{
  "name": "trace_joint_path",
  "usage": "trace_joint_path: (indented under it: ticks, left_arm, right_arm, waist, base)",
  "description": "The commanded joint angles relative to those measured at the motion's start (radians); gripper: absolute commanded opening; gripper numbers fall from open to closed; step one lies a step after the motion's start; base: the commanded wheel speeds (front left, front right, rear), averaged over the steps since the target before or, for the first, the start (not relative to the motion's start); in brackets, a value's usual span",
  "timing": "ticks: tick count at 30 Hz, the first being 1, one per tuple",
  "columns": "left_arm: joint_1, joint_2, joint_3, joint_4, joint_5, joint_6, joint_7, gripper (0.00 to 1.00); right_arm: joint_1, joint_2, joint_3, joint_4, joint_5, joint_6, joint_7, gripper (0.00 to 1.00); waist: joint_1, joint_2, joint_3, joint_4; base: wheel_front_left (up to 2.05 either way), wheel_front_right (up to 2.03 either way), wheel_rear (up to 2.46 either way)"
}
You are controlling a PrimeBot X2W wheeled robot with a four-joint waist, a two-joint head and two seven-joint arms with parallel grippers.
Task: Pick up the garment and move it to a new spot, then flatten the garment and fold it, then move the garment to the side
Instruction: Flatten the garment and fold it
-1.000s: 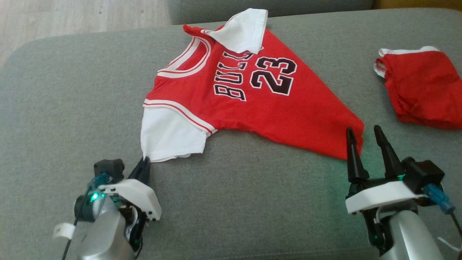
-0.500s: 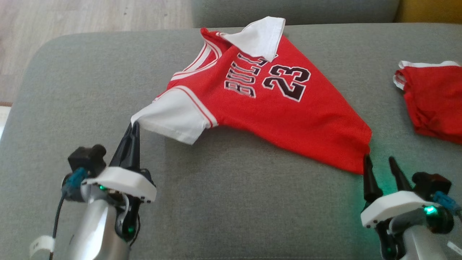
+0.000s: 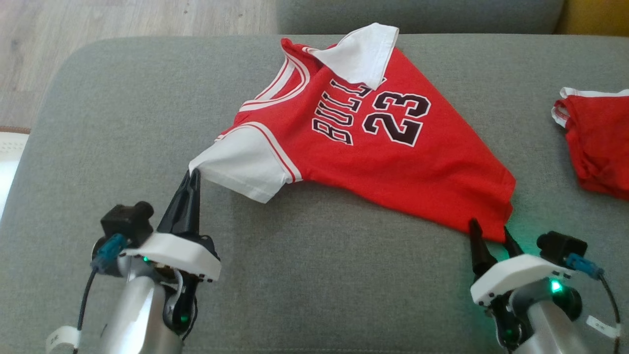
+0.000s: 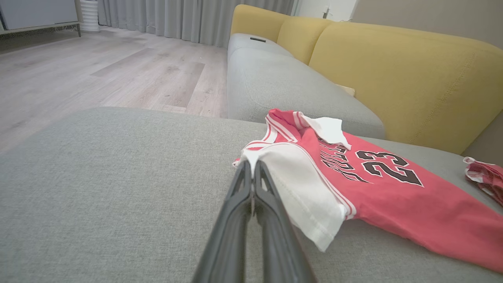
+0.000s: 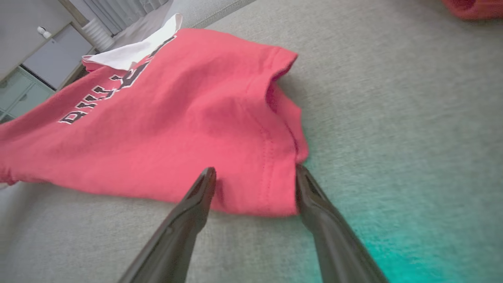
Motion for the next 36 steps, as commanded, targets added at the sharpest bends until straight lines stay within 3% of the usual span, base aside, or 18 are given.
trace_joint_path:
  ticks: [1,3,4,5,11,17,25,30,36]
  left_arm:
    - [-0.029,0.009,0.028,-0.038,0.007,-0.001,-0.012,0.00]
    - [-0.028,0.009,0.027,-0.038,0.007,-0.002,-0.012,0.00]
    - [-0.028,0.009,0.027,-0.038,0.006,-0.002,-0.012,0.00]
    - [-0.028,0.009,0.027,-0.037,0.005,-0.002,-0.012,0.00]
    - [-0.024,0.009,0.047,-0.040,-0.040,-0.004,-0.012,0.00]
    - [-0.045,0.009,0.076,-0.077,-0.129,-0.008,-0.012,0.00]
    - [-0.173,0.045,0.086,-0.194,-0.233,-0.010,-0.005,0.00]
    - [-0.246,0.069,0.115,-0.309,-0.292,-0.010,0.031,0.00]
    - [-0.292,0.076,0.166,-0.550,-0.366,0.043,0.129,0.00]
  right_arm:
    - [-0.029,-0.003,0.040,-0.002,0.016,-0.001,-0.009,1.00]
    - [-0.042,-0.003,0.061,0.021,0.033,-0.001,-0.015,1.00]
    - [-0.047,-0.003,0.068,0.031,0.047,-0.001,-0.018,0.35]
    - [-0.053,-0.003,0.076,0.038,0.052,-0.001,-0.026,0.00]
    - [-0.081,-0.003,0.118,0.000,0.050,-0.001,-0.102,0.00]
    - [-0.119,-0.004,0.134,-0.168,-0.031,-0.001,-0.121,0.00]
    - [-0.237,-0.099,0.140,-0.475,-0.054,-0.001,-0.001,0.00]
    - [-0.304,-0.145,0.131,-0.596,-0.056,-0.001,0.067,0.00]
    - [-0.329,-0.169,0.106,-0.762,-0.061,-0.001,0.178,0.00]
  waist:
    - [0.0000,-0.0001,0.001,0.001]
    - [0.0000,-0.0001,0.001,0.001]
    - [0.0000,-0.0001,0.000,0.001]
    - [0.0000,-0.0001,-0.001,0.001]
    - [0.0000,-0.0001,-0.025,-0.008]
    - [0.0000,-0.0001,-0.069,-0.024]
    - [0.0000,-0.0001,-0.135,-0.034]
    - [0.0000,-0.0001,-0.151,-0.035]
    - [0.0000,-0.0001,-0.157,-0.034]
  base:
    - [0.00,0.00,0.00]
    - [0.00,0.00,0.00]
    - [0.00,0.00,0.00]
    - [0.00,0.00,0.00]
    - [0.00,0.00,0.00]
    - [0.00,0.00,0.00]
    - [0.00,0.00,0.00]
    - [0.00,0.00,0.00]
    - [0.00,0.00,0.00]
